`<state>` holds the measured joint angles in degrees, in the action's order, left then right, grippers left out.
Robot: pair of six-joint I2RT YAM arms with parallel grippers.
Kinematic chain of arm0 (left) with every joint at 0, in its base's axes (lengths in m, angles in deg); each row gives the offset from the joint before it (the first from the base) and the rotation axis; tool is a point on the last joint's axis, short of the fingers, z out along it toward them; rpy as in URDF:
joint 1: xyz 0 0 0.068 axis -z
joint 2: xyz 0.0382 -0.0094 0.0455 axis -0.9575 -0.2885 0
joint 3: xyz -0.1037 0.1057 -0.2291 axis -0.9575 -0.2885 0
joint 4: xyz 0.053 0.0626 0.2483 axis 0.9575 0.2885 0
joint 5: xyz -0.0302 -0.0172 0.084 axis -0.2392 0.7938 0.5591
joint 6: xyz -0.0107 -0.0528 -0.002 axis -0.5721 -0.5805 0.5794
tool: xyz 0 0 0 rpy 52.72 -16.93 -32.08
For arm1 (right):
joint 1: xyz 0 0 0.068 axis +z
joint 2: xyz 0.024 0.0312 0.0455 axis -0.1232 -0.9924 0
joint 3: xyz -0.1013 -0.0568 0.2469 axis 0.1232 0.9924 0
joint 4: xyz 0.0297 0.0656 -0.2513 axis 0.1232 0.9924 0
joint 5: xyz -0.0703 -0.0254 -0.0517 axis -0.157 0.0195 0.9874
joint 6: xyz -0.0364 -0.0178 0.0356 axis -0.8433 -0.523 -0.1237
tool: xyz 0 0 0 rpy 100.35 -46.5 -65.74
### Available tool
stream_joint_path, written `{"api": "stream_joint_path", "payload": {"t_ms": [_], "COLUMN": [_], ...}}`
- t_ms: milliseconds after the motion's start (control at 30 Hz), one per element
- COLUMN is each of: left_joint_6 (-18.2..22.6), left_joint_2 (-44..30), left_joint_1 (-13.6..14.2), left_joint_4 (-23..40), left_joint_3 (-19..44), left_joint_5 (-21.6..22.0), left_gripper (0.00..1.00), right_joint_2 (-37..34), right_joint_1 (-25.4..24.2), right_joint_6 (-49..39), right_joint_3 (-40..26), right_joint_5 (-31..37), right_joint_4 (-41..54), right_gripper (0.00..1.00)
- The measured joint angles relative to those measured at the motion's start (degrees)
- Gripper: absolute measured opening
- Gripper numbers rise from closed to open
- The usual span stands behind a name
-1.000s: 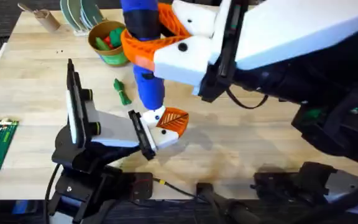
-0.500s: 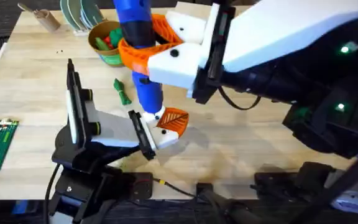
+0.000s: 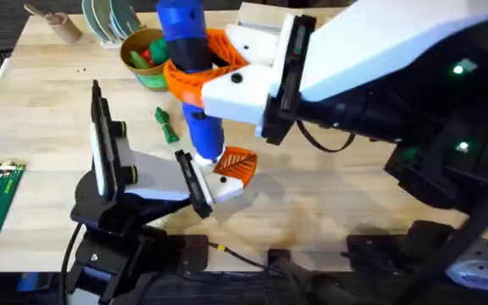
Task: Pick up the gripper from the table and insert it into the empty holder that is missing its gripper. Then pick up a screw, insert it into the mounting hole, and use the screwdriver to tighten it. Finally, clean up the table by picking up the vegetable and placing it into the bucket.
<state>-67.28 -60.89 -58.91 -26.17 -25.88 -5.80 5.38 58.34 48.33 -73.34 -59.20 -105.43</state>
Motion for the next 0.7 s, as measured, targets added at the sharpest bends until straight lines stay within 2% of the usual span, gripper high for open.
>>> {"api": "stream_joint_path", "payload": {"t_ms": [700], "left_joint_6": [0.00], "left_joint_2": [0.00], "left_joint_1": [0.00], "left_joint_4": [0.00], "left_joint_3": [0.00], "left_joint_5": [0.00], "left_gripper": [0.004], "right_joint_2": [-0.20], "right_joint_1": [0.09], "right_joint_6": [-0.03], "right_joint_3": [0.04], "right_joint_5": [0.48], "right_joint_4": [-1.08], "right_gripper": [0.027]}}
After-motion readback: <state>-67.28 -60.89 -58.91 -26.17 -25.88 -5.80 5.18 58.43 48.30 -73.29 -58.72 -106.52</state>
